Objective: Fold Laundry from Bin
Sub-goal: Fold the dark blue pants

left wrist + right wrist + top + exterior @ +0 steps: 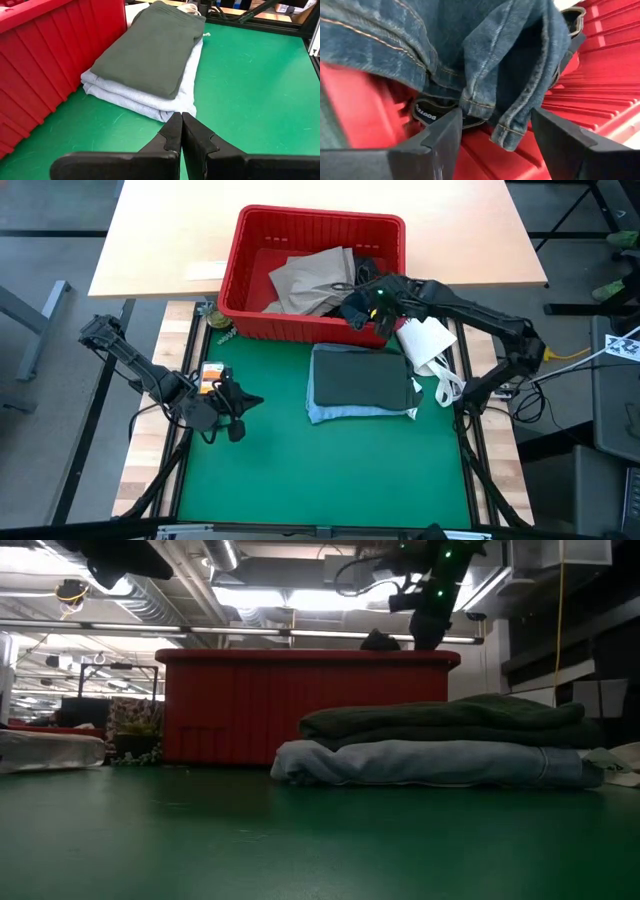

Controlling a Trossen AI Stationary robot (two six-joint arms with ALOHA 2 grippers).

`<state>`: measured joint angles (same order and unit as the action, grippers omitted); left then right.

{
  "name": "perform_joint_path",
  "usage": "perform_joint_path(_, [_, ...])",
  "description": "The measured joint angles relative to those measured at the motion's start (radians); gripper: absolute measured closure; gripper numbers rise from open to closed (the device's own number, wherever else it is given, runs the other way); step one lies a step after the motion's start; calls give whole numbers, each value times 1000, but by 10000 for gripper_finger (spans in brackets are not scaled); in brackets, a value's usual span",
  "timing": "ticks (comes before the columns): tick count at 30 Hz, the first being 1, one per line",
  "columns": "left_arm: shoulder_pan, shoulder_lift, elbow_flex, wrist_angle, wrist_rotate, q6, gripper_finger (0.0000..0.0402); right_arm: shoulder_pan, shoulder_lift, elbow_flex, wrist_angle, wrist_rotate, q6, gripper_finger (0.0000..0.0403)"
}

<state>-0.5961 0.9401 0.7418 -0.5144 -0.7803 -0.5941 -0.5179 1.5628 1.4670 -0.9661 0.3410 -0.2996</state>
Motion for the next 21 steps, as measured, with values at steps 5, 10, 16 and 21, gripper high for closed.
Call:
perform_joint_path(5, [0,0,0,0,0,-1,399,0,23,-1,2,18,-25,166])
perform_joint_path(10, [0,0,0,0,0,-1,399,0,24,0,1,18,-43,166])
perform_joint_path(16, [0,0,0,0,0,-1,399,0,24,-1,-2,17,-49,191])
perform_joint_path(21, [0,0,0,0,0,-1,399,0,24,-1,-2,17,-50,278])
